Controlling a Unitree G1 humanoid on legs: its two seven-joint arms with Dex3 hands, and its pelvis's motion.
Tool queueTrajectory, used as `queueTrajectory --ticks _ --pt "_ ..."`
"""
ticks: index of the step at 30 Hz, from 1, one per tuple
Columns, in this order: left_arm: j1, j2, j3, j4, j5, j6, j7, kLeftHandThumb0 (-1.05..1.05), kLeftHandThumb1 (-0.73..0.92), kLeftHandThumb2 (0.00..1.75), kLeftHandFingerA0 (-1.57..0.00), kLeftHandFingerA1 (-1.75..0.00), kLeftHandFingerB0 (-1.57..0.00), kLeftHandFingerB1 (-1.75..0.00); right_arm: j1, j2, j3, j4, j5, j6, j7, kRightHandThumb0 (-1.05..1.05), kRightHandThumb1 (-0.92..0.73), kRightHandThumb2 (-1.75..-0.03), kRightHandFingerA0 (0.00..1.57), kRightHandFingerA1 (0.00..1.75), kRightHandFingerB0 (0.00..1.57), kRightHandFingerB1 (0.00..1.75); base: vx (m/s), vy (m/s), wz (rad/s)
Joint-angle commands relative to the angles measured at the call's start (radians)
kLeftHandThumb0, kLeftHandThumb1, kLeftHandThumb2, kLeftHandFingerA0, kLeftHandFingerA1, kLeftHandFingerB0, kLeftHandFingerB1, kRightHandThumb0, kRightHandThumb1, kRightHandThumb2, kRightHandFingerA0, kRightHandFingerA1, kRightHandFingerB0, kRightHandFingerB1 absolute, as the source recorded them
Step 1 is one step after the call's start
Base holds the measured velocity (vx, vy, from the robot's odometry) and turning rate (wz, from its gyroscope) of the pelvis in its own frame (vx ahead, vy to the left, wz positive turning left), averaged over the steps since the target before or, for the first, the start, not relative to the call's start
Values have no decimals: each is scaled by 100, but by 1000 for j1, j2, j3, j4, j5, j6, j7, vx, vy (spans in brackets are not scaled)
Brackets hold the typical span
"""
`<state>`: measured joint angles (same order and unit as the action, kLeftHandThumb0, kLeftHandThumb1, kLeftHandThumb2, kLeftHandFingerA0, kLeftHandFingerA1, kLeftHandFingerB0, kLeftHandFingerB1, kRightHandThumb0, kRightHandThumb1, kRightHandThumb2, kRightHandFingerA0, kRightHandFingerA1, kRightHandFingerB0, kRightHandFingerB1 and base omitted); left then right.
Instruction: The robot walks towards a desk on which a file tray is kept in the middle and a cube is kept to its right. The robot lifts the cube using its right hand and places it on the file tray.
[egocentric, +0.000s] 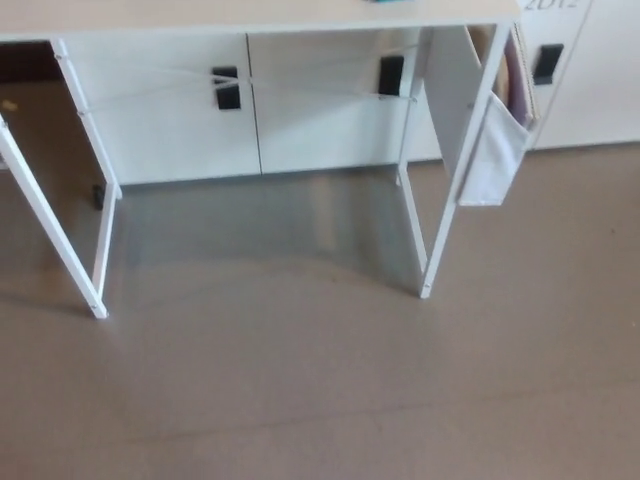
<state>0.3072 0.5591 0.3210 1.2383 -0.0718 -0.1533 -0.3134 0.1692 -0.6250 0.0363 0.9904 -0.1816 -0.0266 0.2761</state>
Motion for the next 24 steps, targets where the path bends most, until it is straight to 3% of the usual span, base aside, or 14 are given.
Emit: queueTrajectory --ticks 1,2,3,7,10,12,15,16,17,18,19,22,23,24 --pt "1 12 -40 -6 34 10 36 -97 56 113 -2 -69 -8 -56 -8 13 -52 62 55 -68 7 -52 -47 -66 3 34 7 27 362 -58 -110" --pt "-7 -2 -18 16 4 7 25 -95 71 70 0 -75 0 -59 -3 -27 25 34 -40 -9 -4 -65 -58 -58 8 30 6 22 357 -79 47" --pt "-7 -4 -12 14 -7 -2 2 -94 51 108 -1 -64 0 -52 20 -31 19 -23 -33 36 0 -67 -44 -81 5 39 6 19 338 -92 27" --pt "-2 -8 -47 1 24 -20 1 -100 51 104 -6 -68 0 -56 69 -26 -52 -43 49 -21 -2 -53 -53 -57 1 33 7 26 208 -38 -2" --pt "8 -4 -60 -3 30 -39 6 -95 52 112 0 -69 -14 -61 84 -32 -13 -46 -16 -35 -38 -63 -41 -78 2 33 5 22 147 78 -13" --pt "18 -2 -57 -10 20 -35 3 -100 72 67 -2 -86 0 -70 71 -34 -21 -21 1 -38 -5 -67 -42 -79 2 26 7 17 133 178 -16" --pt "17 4 -71 12 35 -35 19 -97 75 66 -5 -82 0 -65 73 -47 34 -49 -80 -11 -82 -37 -28 -90 2 51 0 49 201 273 -17" --pt "17 8 -78 14 42 -41 32 -97 56 111 -30 -81 -6 -64 68 -50 52 -55 -94 -6 -78 -70 -60 -60 9 36 12 23 293 208 -9" --pt "10 10 -77 18 39 -37 34 -99 73 64 -18 -87 0 -68 60 -45 51 -54 -82 4 -69 -66 -57 -59 8 32 12 22 223 391 14" --pt "0 14 -74 19 32 -30 31 -100 74 64 -6 -85 0 -67 63 -33 21 -56 -31 -6 -38 -60 -40 -78 2 32 4 28 193 365 -24" --pt "-21 12 -61 22 16 -18 20 -98 52 100 -6 -68 -4 -54 78 -32 6 -82 -10 3 -20 -69 -45 -81 2 31 8 24 183 357 1" --pt "-42 5 -64 18 18 -8 27 -98 51 106 -3 -65 -1 -54 37 -44 24 -41 -39 41 0 -80 -50 -81 10 30 12 12 164 191 11" --pt "-42 6 -67 10 19 3 26 -98 70 67 0 -72 0 -63 32 -51 50 -40 -71 58 -9 -72 -49 -88 9 47 2 23 152 80 5" --pt "-43 4 -63 9 14 13 26 -98 70 67 0 -72 0 -63 36 -56 68 -48 -91 63 -21 -72 -49 -88 9 47 2 23 138 67 4"
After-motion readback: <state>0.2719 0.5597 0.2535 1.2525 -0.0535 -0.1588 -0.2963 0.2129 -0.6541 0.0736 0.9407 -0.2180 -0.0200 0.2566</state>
